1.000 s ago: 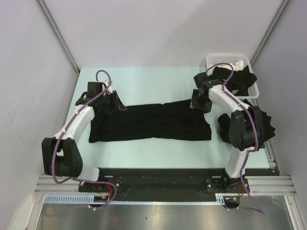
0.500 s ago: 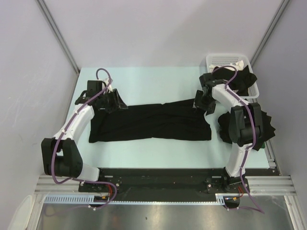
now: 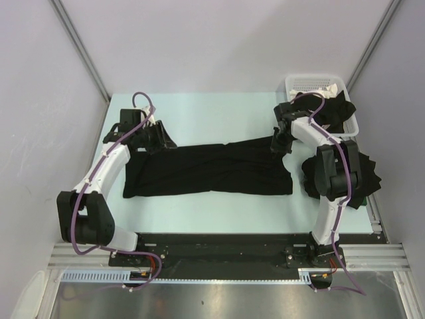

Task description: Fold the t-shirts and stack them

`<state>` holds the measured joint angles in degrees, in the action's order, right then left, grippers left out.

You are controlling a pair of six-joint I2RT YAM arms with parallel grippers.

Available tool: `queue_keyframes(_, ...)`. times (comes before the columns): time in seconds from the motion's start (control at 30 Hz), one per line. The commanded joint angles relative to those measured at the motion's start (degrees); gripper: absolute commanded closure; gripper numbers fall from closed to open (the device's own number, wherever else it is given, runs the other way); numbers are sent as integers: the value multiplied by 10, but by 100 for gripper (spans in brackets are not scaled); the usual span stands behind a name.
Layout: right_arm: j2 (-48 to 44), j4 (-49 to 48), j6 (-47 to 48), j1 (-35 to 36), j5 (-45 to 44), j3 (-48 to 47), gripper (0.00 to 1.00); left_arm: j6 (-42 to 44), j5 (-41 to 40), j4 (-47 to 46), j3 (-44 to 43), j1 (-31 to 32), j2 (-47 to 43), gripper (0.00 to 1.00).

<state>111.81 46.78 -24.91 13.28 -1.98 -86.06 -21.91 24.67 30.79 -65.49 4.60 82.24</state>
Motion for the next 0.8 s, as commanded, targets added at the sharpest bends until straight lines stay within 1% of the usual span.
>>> queue_keyframes(0.0,2,2,0,7,1,-20,100,10,14,-8,-6,4,-15,56)
queue_keyframes(0.17,-13,25,0,10,2,-24,100,5,19,-15,0,4,-19,55)
queue_keyframes(0.4,-43,118,-7,11,14,-46,100,4,24,-23,0,4,-16,55)
queue_keyframes(0.43,-51,126,-8,11,31,-46,100,3,25,-27,1,3,-16,54)
queue_keyframes(0.6,-65,171,-7,21,53,-38,100,4,30,-30,-2,4,-11,54)
queue_keyframes(0.77,-77,191,-6,30,85,-15,100,6,39,-33,-5,4,-6,54)
